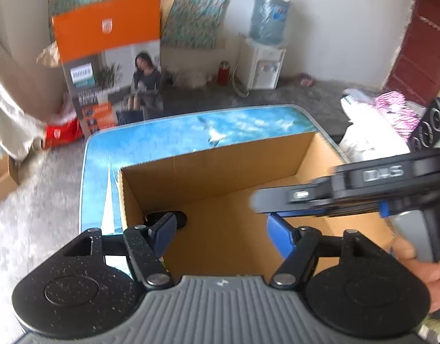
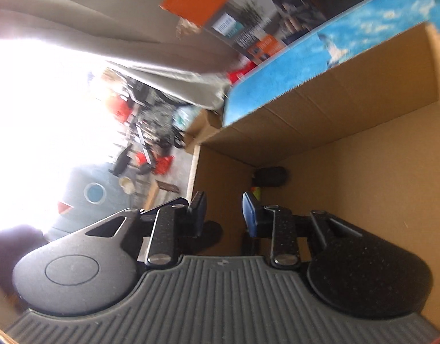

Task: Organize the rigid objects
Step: 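Move the open right tool back toward the pink bowl and tape roll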

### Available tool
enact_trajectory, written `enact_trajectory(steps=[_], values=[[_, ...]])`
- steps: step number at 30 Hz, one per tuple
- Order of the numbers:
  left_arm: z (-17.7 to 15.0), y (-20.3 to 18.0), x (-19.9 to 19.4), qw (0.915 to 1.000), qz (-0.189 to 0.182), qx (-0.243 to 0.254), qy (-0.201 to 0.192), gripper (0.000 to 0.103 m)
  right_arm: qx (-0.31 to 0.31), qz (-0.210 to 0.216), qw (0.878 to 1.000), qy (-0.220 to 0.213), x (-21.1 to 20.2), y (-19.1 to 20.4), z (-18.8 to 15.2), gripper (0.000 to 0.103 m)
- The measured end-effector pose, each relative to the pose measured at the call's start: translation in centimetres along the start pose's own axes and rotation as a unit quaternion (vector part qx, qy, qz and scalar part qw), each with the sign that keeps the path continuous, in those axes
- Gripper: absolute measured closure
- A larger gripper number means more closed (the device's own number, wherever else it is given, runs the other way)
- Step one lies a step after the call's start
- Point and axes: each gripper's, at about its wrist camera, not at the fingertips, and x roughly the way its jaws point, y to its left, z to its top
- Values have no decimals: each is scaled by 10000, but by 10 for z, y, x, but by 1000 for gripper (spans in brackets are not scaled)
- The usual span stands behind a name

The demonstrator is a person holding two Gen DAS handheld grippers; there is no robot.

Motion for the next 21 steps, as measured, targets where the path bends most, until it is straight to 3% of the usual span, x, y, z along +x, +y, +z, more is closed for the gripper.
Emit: enact_trajectory(steps=[5,9,14,19,21], values=[[-25,-18,-39,9994,-65,166,-280,24,-176,391,9973,-597,-73,0,-32,72],[-55,-31,-54,9990,-204,173,-345,20,-310,448,9935,-1001,-120,-9,-65,68],[-101,-43,-55,9988,-356,81,-323,18,-368,107,9919,-1215,-156,-30,-115,62],[-143,-53,-45,9991,-382,-74,-193,12,-323,-372,9924,-1127,-158,-50,-158,61],[-156,-64,-48,9988,-202,223,-387,8,-305,-526,9932,-993,-150,-55,-172,61]])
